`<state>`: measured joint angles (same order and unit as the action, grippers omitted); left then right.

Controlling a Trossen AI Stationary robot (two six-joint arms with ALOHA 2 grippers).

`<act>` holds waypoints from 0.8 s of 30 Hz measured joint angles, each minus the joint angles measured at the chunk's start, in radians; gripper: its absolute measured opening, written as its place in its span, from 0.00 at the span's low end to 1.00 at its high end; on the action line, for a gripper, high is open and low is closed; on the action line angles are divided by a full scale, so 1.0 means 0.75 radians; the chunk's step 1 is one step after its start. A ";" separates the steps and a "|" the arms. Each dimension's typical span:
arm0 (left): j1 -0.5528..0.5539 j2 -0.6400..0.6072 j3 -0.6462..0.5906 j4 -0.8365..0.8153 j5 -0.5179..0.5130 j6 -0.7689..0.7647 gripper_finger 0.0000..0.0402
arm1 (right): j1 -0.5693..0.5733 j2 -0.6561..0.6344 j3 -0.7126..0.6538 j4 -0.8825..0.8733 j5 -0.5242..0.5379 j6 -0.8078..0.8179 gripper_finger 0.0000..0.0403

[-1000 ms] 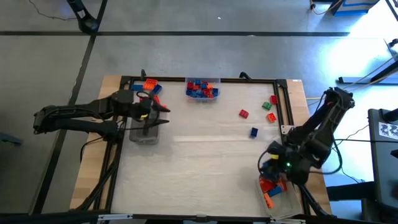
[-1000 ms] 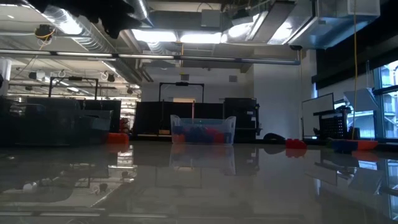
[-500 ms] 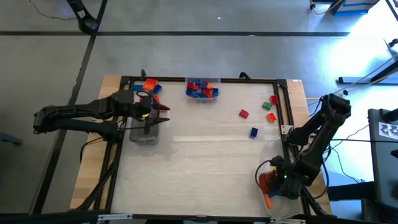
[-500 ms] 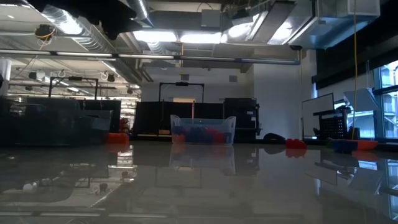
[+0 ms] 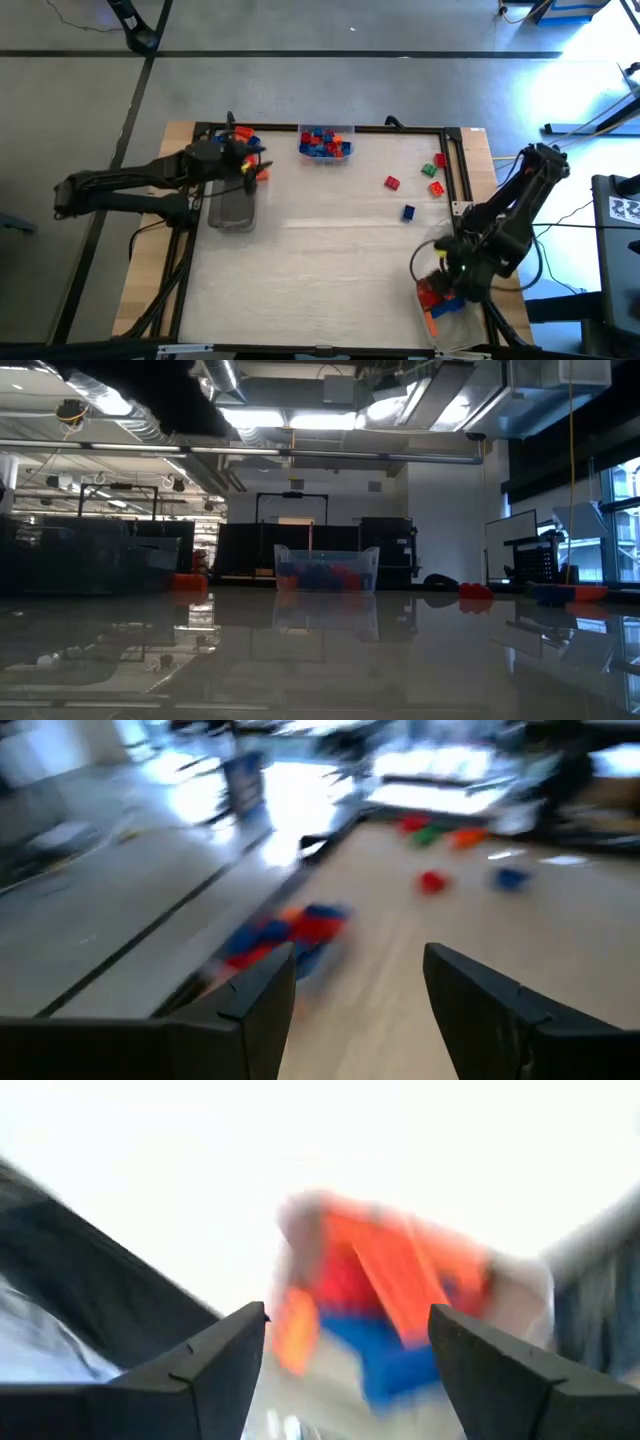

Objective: Sort blocks by size
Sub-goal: Put the orange 8 stud game piece into the gray bin

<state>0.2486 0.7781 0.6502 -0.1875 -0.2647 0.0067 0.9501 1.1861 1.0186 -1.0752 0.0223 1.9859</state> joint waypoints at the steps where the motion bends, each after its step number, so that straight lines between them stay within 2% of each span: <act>1: 0.025 0.016 0.000 -0.016 -0.033 -0.001 0.51 | -0.021 -0.016 0.022 -0.027 0.102 -0.085 0.69; 7: 0.207 0.190 0.000 -0.105 -0.045 -0.033 0.51 | -0.166 -0.068 0.075 -0.031 0.816 -0.715 0.69; 11: 0.308 0.356 0.038 -0.194 0.023 -0.034 0.51 | -0.285 -0.063 0.071 -0.032 1.150 -1.033 0.69; 13: 0.331 0.454 0.104 -0.289 0.083 0.000 0.51 | -0.356 -0.053 0.067 -0.035 1.230 -1.128 0.69; 16: 0.342 0.604 0.231 -0.479 0.101 0.081 0.51 | -0.458 -0.035 0.067 -0.033 1.271 -1.247 0.70; 24: 0.388 0.963 0.461 -0.737 0.099 0.332 0.51 | -0.643 0.061 0.067 -0.026 1.273 -1.368 0.70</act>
<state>0.5398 1.5004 0.9960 -0.7404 -0.1901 0.2557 0.4679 1.2315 1.0687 -1.0946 0.9771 0.9599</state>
